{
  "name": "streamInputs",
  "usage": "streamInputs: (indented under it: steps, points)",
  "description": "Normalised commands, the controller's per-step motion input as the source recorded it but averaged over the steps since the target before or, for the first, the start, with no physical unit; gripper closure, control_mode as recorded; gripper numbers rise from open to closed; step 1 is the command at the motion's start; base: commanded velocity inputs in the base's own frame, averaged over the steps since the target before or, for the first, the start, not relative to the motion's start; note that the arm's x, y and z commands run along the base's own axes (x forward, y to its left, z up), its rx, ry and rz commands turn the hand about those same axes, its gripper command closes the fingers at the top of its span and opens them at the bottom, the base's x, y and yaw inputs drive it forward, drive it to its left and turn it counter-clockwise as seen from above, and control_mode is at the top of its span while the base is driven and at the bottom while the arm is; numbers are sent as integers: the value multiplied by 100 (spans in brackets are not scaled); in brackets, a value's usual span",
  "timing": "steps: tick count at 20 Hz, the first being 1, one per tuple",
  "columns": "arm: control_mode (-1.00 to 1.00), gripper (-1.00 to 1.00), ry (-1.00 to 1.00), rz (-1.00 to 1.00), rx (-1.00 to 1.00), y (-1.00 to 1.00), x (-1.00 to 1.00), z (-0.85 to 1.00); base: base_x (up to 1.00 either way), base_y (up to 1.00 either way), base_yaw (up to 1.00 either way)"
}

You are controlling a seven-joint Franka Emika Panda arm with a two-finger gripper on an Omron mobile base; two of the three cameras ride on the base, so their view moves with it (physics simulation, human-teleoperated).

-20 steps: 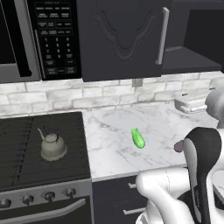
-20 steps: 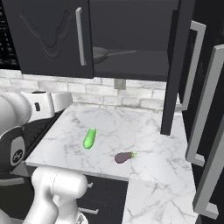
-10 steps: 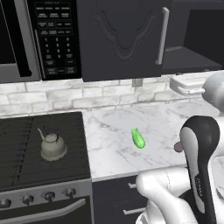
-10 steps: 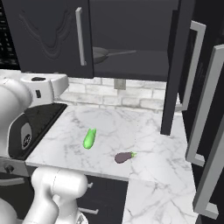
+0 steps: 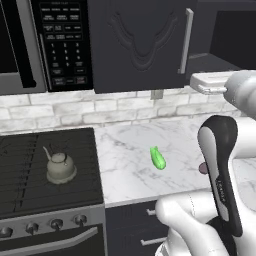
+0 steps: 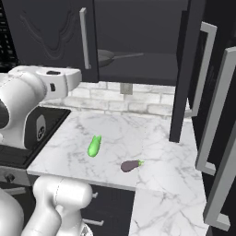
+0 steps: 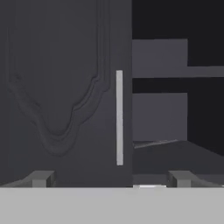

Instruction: Pick the pan from the cabinet and place it on the stove. Then turn on the stove burner for the pan.

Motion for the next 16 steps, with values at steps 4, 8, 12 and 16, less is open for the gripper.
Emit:
streamInputs:
  steps: [4, 8, 12, 16]
  points:
    - [-100, -100, -1, 0, 0, -10, 43, 0, 0, 0, 0]
    - [-100, -100, -4, 0, 0, -7, 51, 0, 0, 0, 0]
    - [-100, -100, -6, 0, 0, -2, 61, 0, 0, 0, 0]
    - [-100, -100, -7, 0, 0, 0, 55, 0, 0, 0, 0]
